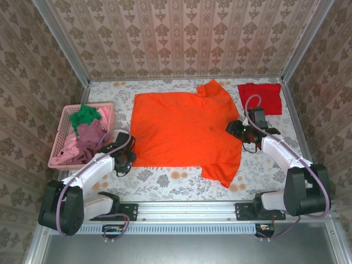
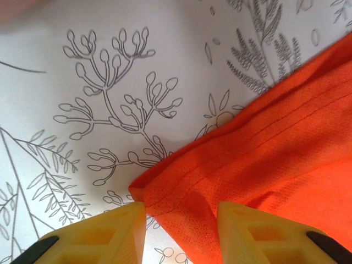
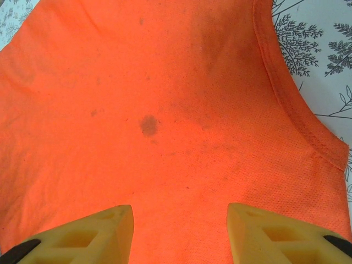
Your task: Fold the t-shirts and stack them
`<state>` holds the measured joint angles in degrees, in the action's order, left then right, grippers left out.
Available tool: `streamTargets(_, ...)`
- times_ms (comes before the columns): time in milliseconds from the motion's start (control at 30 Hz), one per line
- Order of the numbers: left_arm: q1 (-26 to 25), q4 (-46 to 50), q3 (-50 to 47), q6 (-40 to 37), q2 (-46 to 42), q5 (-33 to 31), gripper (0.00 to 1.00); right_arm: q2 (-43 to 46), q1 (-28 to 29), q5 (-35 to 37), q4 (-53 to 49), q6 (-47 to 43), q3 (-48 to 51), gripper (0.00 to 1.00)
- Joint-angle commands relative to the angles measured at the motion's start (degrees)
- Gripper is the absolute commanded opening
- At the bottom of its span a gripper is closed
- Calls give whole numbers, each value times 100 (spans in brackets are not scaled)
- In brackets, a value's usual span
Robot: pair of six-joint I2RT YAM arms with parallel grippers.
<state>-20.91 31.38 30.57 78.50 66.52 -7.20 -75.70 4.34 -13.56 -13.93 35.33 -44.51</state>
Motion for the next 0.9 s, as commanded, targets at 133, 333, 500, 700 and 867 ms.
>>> streamTargets(133, 51, -343, -180, 170, 458, 226, 28, 66, -30, -69, -41, 34, -22, 49)
streamTargets(333, 35, -259, -164, 90, 423, 155, 1, 516, -30, 400, -488, 230, 111, 49)
streamTargets(500, 16, -336, -323, 156, 93, 22, 0, 1535, 36, 1235, -1271, 730, 681, 48)
streamTargets(700, 3, -246, -258, 108, 115, -10, 0, 2550, 564, 1550, -2585, 1135, 1269, 47)
streamTargets(867, -10, -233, -275, 143, 99, -88, 0, 2805, 1261, 1243, -2803, 1592, 1813, 43)
